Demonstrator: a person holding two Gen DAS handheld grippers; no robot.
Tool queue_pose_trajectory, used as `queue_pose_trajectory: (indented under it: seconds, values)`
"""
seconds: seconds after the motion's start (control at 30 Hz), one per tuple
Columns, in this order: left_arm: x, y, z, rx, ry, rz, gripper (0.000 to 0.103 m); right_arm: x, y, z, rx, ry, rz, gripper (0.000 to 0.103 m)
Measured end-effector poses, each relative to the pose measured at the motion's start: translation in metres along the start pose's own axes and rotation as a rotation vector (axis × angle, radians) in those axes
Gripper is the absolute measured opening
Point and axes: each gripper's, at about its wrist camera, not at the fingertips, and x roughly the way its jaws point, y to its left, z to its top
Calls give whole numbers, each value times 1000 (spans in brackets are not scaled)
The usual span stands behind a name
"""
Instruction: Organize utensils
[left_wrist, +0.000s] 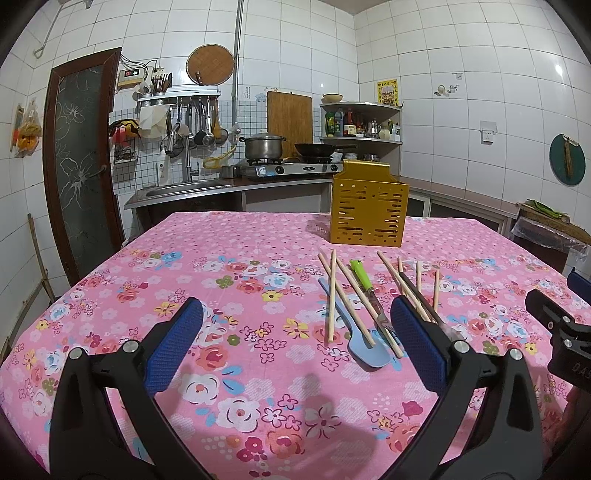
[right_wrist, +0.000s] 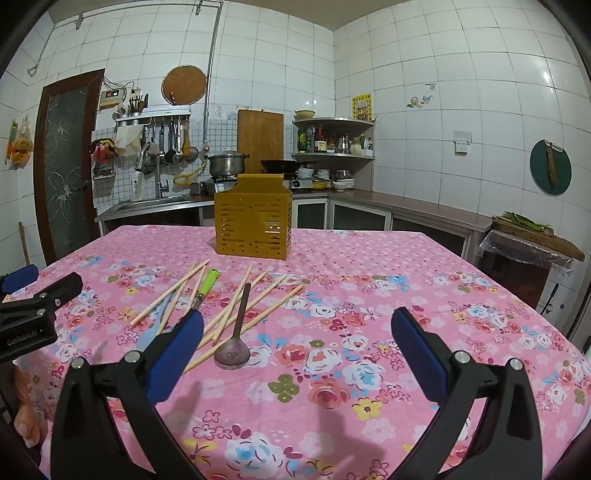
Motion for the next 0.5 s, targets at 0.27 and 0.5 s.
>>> queue_pose_trajectory:
  seconds: [0.27, 0.5]
  values:
    - [0, 0, 0, -1, 0, 0, 98, 0, 0, 0, -2, 2, -1, 99]
    - [-1, 0, 0, -2, 0, 0, 98, 1, -1, -1, -4, 3, -2, 99]
